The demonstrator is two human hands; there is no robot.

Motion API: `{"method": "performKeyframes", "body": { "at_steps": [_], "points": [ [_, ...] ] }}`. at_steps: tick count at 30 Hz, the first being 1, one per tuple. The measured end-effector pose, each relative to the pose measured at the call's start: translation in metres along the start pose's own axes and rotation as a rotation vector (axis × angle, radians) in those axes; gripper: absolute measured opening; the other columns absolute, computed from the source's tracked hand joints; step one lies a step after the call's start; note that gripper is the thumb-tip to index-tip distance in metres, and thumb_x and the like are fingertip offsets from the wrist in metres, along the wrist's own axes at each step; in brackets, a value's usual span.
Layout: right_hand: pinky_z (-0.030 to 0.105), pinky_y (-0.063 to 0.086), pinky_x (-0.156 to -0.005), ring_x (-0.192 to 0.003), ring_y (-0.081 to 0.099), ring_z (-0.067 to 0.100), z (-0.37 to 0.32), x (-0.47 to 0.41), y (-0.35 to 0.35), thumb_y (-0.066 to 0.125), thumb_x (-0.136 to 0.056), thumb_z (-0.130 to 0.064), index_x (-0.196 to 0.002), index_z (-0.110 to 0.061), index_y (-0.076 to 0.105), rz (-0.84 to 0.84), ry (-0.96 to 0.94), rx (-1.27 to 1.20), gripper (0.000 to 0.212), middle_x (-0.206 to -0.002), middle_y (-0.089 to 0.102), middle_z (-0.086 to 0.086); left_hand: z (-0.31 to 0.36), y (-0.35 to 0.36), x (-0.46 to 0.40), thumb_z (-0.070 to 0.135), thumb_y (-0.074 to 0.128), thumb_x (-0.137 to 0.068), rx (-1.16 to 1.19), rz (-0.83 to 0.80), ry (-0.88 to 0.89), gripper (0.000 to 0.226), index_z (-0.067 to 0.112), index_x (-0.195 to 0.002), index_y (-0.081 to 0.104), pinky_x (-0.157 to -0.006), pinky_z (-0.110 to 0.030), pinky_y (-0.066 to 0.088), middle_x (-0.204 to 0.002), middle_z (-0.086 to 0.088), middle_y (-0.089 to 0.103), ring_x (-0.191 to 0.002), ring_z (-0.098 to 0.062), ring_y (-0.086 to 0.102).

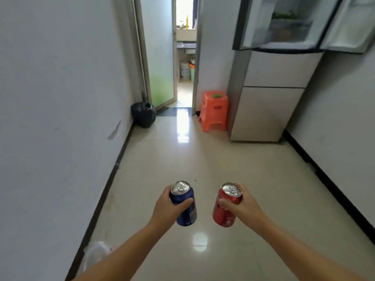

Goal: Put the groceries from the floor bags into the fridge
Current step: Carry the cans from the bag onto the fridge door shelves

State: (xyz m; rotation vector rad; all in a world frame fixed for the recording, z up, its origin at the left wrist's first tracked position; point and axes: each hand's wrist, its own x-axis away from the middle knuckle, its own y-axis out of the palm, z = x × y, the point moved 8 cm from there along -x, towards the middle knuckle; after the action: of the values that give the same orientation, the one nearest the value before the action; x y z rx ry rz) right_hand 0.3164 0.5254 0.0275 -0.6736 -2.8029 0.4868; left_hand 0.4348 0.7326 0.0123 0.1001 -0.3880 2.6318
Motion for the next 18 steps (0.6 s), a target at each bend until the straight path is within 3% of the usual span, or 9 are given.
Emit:
{"method": "performKeyframes", "body": {
  "at_steps": [3,9,14,18],
  "points": [
    [0.006,0.045,-0.067,-0.084,0.062,-0.008,0.027,0.003,-0.118,0.081,-0.073,-0.019,-0.106,-0.03,0.056,0.118,0.009,0.001,0.043,-0.099,0.068,-0.011,0.049,0.112,-0.024,0.018,0.076,-0.077,0.016,-0.105,0.042,0.04,0.019,-0.111,0.055,-0.074,-0.02,0.048,-0.105,0.004,0.065,-0.097,-0.015,0.061],
    [0.016,0.045,-0.07,-0.092,0.063,0.006,0.065,-0.008,-0.303,0.08,-0.073,-0.023,-0.106,-0.029,0.056,0.282,0.026,0.035,0.04,-0.1,0.067,-0.009,0.128,0.292,-0.059,0.023,0.075,-0.078,0.033,-0.265,0.067,0.036,0.02,-0.109,0.058,-0.069,-0.018,0.047,-0.101,0.005,0.067,-0.091,-0.01,0.062],
    [0.023,0.047,-0.076,-0.097,0.061,0.008,0.056,-0.07,-0.392,0.078,-0.075,-0.03,-0.113,-0.028,0.053,0.292,-0.04,0.052,0.045,-0.104,0.063,-0.01,0.192,0.375,-0.12,0.028,0.075,-0.077,0.011,-0.289,0.135,0.04,0.021,-0.113,0.058,-0.078,-0.028,0.051,-0.103,0.003,0.068,-0.096,-0.015,0.063],
    [0.02,0.045,-0.073,-0.097,0.059,0.005,0.033,-0.152,-0.445,0.077,-0.076,-0.03,-0.114,-0.029,0.05,0.299,-0.137,0.044,0.047,-0.106,0.061,-0.011,0.24,0.412,-0.202,0.031,0.077,-0.075,-0.007,-0.246,0.236,0.05,0.021,-0.119,0.056,-0.085,-0.031,0.051,-0.109,0.004,0.066,-0.1,-0.014,0.063]
  ]
}}
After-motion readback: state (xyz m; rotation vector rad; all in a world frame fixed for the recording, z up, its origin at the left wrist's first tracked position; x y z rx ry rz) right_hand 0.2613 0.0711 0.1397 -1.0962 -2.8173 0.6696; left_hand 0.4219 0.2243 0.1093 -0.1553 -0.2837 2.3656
